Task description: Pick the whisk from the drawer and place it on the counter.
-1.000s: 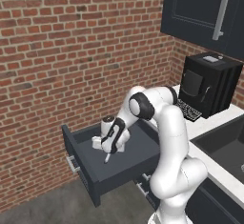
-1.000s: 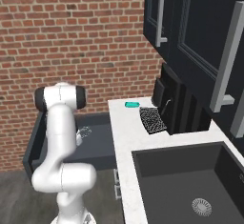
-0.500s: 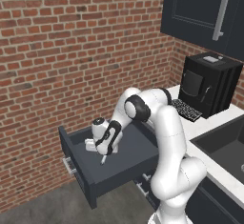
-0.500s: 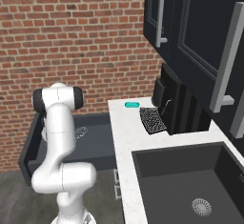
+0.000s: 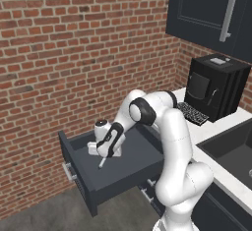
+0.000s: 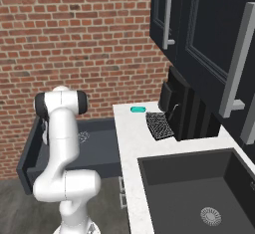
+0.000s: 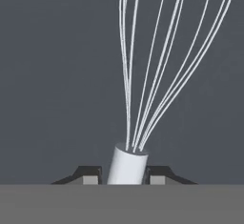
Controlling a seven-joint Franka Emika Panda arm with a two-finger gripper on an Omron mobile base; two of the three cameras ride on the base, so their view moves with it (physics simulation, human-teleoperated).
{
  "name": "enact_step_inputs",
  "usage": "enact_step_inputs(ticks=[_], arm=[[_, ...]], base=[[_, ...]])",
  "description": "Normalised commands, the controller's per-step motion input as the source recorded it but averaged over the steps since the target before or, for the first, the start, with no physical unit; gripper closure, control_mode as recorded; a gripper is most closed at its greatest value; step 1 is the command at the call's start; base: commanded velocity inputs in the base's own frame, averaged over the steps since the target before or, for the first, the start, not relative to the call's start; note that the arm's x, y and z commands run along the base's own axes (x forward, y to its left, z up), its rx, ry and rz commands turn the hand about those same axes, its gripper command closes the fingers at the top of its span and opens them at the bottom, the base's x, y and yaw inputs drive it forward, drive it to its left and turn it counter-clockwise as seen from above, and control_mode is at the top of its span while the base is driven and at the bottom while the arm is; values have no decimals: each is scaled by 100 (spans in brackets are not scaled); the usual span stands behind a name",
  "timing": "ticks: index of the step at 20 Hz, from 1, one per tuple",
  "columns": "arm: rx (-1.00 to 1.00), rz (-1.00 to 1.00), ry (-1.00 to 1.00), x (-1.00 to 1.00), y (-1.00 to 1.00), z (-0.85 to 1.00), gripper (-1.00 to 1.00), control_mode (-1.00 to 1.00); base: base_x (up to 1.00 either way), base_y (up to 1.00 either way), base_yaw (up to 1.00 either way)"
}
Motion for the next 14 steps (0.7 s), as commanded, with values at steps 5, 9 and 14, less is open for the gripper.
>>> enact_step_inputs(ticks=[5,9,14], arm=[[0,0,0,0,0,21,100,-100],[5,0,-3,-8,-5,95,100,-100],[9,0,-5,-7,-41,100,100,-100]], base=[[0,0,0],[0,0,0],[0,0,0]])
